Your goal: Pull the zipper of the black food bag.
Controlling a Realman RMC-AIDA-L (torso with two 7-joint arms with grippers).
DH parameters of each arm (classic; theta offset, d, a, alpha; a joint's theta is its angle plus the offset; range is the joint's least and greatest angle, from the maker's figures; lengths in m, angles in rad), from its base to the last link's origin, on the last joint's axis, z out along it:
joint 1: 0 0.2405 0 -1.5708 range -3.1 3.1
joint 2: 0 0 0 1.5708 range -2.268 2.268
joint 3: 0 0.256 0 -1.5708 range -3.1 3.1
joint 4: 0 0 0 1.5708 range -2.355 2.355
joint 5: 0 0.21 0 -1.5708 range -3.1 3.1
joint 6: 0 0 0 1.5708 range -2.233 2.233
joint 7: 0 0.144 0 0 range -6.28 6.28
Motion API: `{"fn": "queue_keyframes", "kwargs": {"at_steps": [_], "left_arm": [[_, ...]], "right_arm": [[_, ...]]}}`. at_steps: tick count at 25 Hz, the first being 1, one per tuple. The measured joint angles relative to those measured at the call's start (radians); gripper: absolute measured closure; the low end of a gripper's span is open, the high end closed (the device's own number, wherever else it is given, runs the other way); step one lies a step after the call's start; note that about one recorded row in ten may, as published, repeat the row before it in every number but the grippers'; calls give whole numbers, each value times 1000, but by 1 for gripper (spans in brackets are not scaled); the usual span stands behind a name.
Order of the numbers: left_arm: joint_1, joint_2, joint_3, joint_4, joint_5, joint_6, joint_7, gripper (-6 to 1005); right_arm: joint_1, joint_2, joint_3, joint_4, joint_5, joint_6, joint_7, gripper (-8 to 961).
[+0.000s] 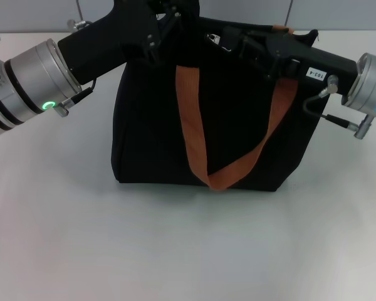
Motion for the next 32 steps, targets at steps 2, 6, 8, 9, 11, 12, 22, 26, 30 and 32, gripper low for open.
{"fn": "queue_keyframes", "kwargs": {"at_steps": [2, 6, 8, 9, 11, 12, 22, 26, 30, 32], "left_arm": [[0, 0, -2, 0, 0, 0, 0, 983], [0, 0, -3, 0, 0, 1, 0, 983], [0, 0, -4, 0, 0, 1, 0, 983], [0, 0, -4, 0, 0, 1, 0, 983], [0, 0, -4, 0, 0, 1, 1, 983], [0, 0, -4, 0, 0, 1, 1, 983], [-1, 0, -4, 0, -1, 1, 1, 983], [0, 0, -4, 0, -1, 1, 2, 984], [0, 0, -4, 0, -1, 1, 2, 984], [0, 0, -4, 0, -1, 1, 2, 984]], "right_arm": [[-3, 0, -4, -19, -1, 4, 23, 954], [-15, 0, -4, -67, -5, 9, 86, 954], [-16, 0, -5, -79, -6, 9, 100, 954], [-16, 0, -6, -87, -6, 9, 108, 954], [-17, -1, -8, -103, -13, 9, 123, 954], [-17, -1, -8, -103, -13, 9, 123, 954], [-20, -5, -7, -156, -60, 20, 176, 953], [-20, -7, -7, -160, -62, 21, 184, 953], [-19, -8, -7, -164, -70, 21, 190, 953], [-21, -8, -7, -168, -72, 18, 191, 953]]}}
